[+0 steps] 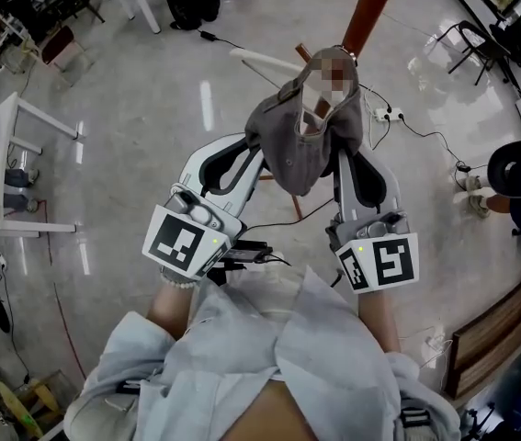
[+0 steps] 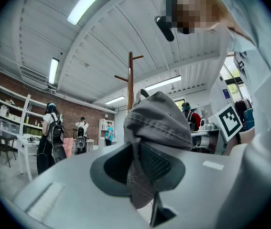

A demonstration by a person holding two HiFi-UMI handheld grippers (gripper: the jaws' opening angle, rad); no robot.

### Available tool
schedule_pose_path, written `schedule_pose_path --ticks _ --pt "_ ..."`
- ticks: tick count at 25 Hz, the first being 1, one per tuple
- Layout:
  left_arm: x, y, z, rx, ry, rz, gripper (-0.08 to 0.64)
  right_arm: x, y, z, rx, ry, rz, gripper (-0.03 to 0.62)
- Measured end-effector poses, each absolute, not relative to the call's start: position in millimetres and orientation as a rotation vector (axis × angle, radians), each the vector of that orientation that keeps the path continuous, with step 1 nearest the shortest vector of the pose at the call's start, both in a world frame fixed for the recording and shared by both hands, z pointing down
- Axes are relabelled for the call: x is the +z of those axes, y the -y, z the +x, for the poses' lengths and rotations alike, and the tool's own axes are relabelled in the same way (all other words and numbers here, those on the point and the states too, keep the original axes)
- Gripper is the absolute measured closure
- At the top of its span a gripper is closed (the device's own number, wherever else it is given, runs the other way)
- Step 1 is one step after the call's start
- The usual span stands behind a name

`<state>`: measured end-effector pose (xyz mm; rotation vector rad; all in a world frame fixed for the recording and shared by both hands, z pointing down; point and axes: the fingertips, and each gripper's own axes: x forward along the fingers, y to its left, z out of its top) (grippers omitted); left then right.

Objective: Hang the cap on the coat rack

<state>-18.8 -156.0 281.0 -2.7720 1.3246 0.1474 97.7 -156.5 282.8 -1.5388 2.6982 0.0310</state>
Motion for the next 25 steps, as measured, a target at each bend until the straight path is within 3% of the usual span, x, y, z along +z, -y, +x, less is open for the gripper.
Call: schedule_pose_path --ticks 25 --pt "317 218 -22 0.058 -1.308 -2.876 0.503 318 207 94 -0.099 -2.713 -1.67 0.577"
